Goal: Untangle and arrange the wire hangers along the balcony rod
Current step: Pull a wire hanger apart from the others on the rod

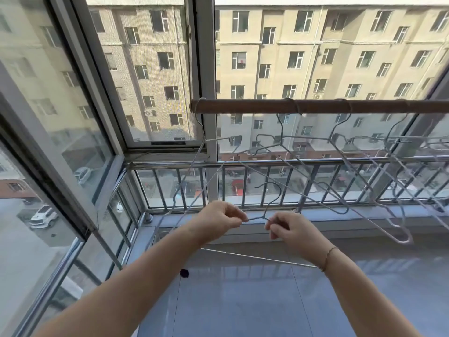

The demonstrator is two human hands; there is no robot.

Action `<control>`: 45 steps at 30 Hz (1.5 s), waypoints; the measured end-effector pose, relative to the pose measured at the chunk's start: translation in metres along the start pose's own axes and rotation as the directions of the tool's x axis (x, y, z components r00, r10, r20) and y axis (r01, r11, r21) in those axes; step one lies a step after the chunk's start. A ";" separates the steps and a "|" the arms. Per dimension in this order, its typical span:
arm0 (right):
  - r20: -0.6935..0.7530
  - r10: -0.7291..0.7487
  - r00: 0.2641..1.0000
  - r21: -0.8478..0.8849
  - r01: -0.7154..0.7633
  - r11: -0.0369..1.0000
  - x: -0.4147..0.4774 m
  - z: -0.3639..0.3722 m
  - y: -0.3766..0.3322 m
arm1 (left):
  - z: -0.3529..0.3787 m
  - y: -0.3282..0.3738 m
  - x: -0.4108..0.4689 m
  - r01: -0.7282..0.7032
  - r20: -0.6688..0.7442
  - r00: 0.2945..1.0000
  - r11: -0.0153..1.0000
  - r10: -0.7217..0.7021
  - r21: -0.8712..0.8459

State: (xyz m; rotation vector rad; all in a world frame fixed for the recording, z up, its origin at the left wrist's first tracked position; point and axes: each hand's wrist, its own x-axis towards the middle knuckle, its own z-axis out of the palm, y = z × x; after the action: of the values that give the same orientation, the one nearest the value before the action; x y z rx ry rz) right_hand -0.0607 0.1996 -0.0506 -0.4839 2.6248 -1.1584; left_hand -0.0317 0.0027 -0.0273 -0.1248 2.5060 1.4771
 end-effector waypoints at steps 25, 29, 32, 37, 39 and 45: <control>-0.091 -0.099 0.991 0.741 0.134 0.658 0.002 -0.044 -0.098 | -0.020 0.104 0.024 -0.237 -0.224 0.966 0.786 0.128 -0.571; -0.067 -0.103 0.992 0.741 0.118 0.661 0.005 -0.029 -0.100 | -0.035 0.107 0.032 -0.232 -0.274 0.959 0.750 0.071 -0.619; -0.063 -0.095 0.993 0.741 0.110 0.663 0.008 -0.025 -0.100 | -0.038 0.105 0.036 -0.203 -0.281 0.959 0.763 0.029 -0.614; -0.016 -0.072 0.997 0.746 0.060 0.663 0.013 -0.017 -0.103 | -0.035 0.096 0.041 -0.168 -0.285 0.958 0.762 -0.023 -0.625; 0.001 -0.061 0.998 0.716 0.042 0.697 0.014 -0.015 -0.102 | -0.034 0.092 0.041 -0.158 -0.292 0.956 0.770 -0.038 -0.618; -0.084 -0.090 0.992 0.454 0.119 0.883 0.012 -0.015 -0.089 | -0.032 0.086 0.038 -0.154 -0.289 0.957 0.817 -0.016 -0.556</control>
State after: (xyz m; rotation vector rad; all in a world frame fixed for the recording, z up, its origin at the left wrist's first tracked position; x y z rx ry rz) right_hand -0.0583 0.1489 0.0245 -0.4994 2.2742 -1.7880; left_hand -0.0897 0.0185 0.0519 -0.3712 2.1728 2.3604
